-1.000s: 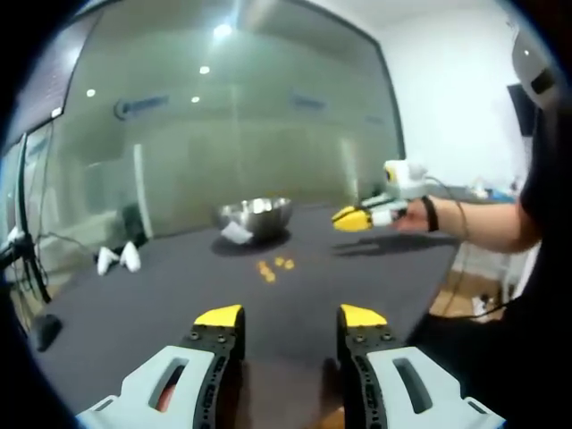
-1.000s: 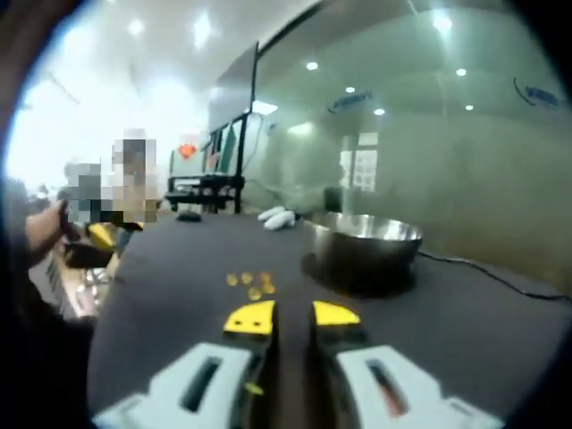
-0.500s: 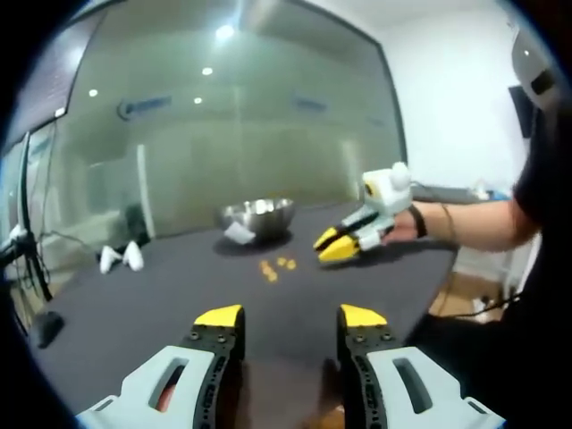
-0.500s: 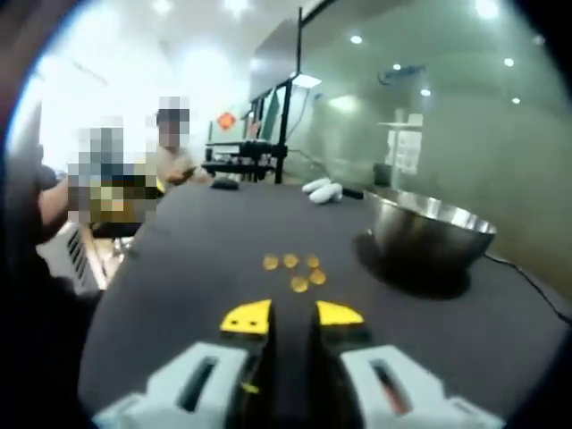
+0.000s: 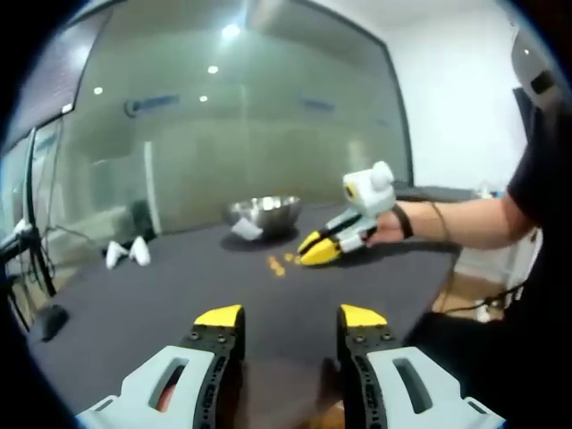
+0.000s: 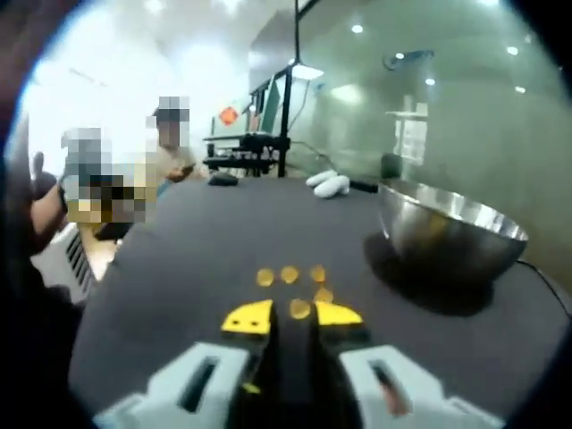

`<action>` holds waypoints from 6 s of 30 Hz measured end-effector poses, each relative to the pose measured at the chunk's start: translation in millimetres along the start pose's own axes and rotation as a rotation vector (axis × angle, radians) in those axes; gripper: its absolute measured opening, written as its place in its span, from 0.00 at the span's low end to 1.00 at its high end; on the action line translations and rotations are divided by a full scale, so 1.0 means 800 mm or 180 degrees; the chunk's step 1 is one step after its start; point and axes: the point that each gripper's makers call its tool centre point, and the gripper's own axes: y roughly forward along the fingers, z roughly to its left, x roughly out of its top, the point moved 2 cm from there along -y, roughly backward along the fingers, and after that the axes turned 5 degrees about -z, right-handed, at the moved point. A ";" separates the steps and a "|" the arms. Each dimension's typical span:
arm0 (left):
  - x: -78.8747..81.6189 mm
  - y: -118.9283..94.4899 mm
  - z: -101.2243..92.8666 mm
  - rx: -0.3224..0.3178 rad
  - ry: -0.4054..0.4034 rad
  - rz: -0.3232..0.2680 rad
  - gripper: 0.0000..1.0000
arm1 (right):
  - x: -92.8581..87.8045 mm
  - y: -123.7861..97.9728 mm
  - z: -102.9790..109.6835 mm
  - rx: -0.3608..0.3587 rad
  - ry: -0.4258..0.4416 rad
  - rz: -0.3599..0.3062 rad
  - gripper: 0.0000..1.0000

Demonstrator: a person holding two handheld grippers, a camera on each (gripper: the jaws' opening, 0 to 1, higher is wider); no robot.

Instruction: Pick up the QQ candy scattered on the table and place it into the stainless steel bowl on the table

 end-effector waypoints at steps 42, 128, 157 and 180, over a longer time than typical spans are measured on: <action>0.006 -0.005 0.002 -0.0019 -0.0011 -0.0019 0.43 | -0.001 0.031 0.009 0.0026 0.0049 0.0061 0.10; 0.011 0.007 -0.010 -0.0074 0.0055 -0.0034 0.43 | 0.037 -0.079 -0.006 0.0214 -0.0343 -0.0629 0.18; 0.008 -0.007 0.000 0.0018 0.0008 -0.0043 0.42 | 0.001 0.007 -0.022 0.0414 -0.0123 -0.0114 0.18; 0.007 -0.007 0.003 0.0046 -0.0011 -0.0015 0.42 | -0.003 0.036 -0.020 0.0517 -0.0005 -0.0090 0.10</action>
